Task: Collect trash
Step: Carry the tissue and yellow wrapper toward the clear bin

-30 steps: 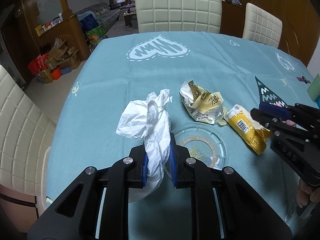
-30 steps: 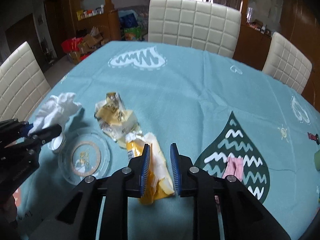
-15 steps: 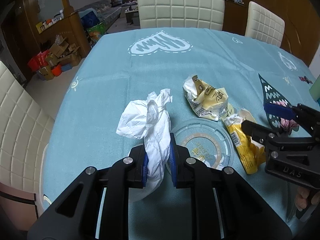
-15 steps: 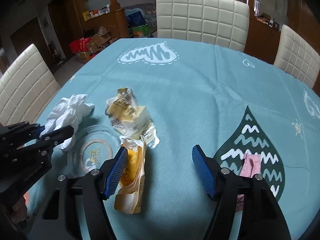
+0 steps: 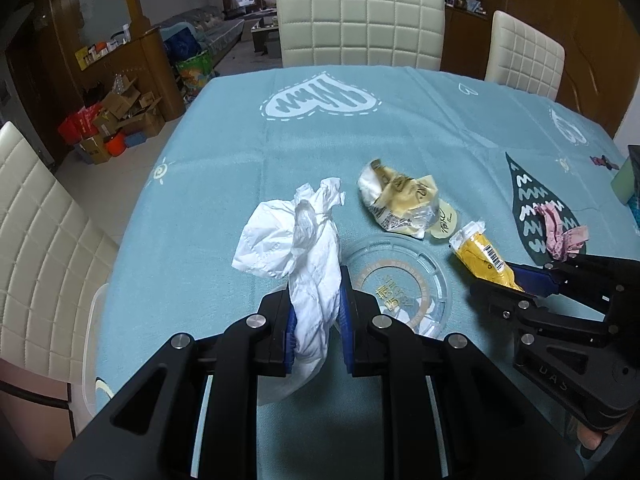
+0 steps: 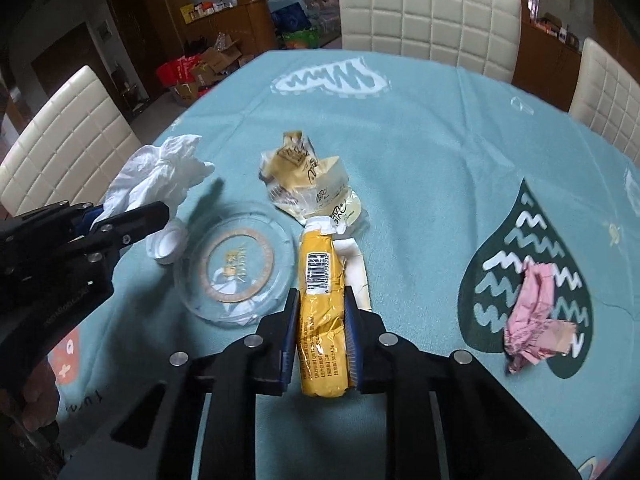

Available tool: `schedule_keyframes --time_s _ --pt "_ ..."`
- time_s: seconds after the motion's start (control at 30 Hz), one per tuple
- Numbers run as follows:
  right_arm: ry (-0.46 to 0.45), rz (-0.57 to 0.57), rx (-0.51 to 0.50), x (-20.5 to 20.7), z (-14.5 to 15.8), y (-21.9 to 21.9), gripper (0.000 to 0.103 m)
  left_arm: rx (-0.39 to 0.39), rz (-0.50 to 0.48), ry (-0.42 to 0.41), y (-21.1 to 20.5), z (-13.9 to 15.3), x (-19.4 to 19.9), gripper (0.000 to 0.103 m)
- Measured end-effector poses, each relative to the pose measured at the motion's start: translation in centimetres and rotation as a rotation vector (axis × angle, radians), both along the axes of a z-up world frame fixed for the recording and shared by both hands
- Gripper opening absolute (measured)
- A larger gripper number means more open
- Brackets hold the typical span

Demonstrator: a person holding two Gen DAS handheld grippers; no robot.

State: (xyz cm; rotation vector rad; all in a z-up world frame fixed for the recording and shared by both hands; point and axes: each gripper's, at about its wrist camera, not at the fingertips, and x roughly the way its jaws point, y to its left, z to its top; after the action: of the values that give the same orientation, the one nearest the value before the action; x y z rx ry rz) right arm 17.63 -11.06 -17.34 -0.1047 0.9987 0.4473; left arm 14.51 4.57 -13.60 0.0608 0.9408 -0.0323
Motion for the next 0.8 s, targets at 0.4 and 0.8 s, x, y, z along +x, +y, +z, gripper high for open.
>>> schedule_keyframes --time_s 0.4,0.8 --pt "-0.057 0.102 -0.008 -4.4 3.7 4.2 0.021 0.003 0.048 -0.069 2.8 2.9 -5.5 0.019" --pt "-0.085 0.294 -0.002 -8.0 5.2 13.1 0.021 0.018 0.241 -0.086 10.3 3.8 -12.0 0.019"
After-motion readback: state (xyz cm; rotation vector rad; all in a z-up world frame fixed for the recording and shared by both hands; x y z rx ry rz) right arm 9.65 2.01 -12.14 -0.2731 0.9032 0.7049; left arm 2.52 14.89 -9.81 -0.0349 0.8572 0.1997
